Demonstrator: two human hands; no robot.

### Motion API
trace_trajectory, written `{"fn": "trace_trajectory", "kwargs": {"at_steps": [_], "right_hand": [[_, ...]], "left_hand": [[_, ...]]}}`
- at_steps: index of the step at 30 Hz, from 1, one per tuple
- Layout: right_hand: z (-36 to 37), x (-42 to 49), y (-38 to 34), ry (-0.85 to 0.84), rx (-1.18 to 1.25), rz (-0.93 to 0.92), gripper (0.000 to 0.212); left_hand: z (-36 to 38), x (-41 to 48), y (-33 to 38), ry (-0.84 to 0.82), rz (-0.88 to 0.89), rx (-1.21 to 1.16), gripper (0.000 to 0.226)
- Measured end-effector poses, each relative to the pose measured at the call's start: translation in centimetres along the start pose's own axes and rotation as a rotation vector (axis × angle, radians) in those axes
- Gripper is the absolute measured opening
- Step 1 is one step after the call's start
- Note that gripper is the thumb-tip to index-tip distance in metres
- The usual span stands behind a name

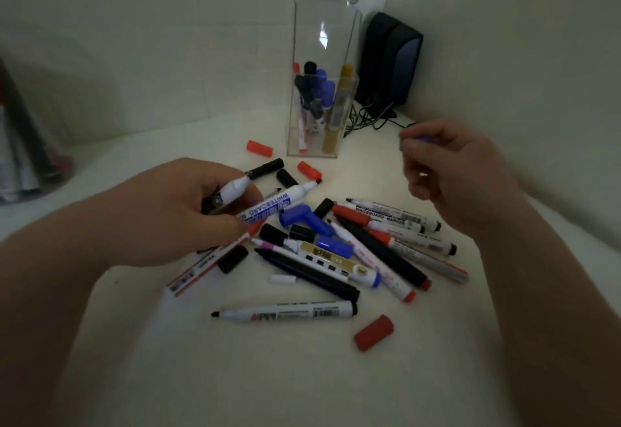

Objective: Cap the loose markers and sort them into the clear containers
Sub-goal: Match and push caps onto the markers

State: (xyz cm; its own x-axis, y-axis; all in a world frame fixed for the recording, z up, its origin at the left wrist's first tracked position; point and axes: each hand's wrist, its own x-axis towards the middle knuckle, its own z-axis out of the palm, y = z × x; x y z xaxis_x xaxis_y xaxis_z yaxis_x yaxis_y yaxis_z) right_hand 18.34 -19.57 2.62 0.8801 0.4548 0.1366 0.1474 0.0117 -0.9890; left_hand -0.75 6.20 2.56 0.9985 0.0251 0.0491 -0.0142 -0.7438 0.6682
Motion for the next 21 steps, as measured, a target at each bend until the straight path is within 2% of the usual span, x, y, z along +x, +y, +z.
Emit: {"fn": "trace_trajectory", "kwargs": {"at_steps": [2, 5, 7, 12, 14, 17, 19, 21], "right_hand": [[1.1, -0.8, -0.1, -0.153, 0.075, 0.022, 0.009], [2.0, -2.1, -0.6, -0.373, 0.149, 0.026, 0.013], [2.2, -2.5, -0.9, -0.454, 0.159, 0.009, 0.012], [2.3, -2.7, -1.0, -0.489, 0.13, -0.056, 0.012], [1.9, -2.4, -1.0, -0.421, 0.11, -0.083, 0.014], [0.0, -1.2, -1.4, -0.135, 0.139, -0.124, 0.021], [-1.7, -0.3, -1.4, 0.044, -0.111, -0.177, 0.022], [-2.9, 0.5, -0.5, 0.092, -0.45, -0.147, 0.02]], "left_hand": [[0.7, 0.1, 0.2, 0.044, 0.032, -0.084, 0.027], [1.2, 0.1, 0.4, 0.091, 0.05, -0.2, 0.043], [1.2, 0.1, 0.5, 0.104, 0.061, -0.23, 0.039], [1.2, 0.0, 0.9, 0.104, 0.064, -0.223, 0.015], [1.2, -0.1, 1.0, 0.117, 0.062, -0.216, 0.015], [1.2, -0.1, 0.8, 0.131, 0.061, -0.202, 0.029], [1.3, 0.0, 0.7, 0.144, 0.056, -0.187, 0.043], [1.7, 0.2, 0.7, 0.156, 0.049, -0.186, 0.054]]}}
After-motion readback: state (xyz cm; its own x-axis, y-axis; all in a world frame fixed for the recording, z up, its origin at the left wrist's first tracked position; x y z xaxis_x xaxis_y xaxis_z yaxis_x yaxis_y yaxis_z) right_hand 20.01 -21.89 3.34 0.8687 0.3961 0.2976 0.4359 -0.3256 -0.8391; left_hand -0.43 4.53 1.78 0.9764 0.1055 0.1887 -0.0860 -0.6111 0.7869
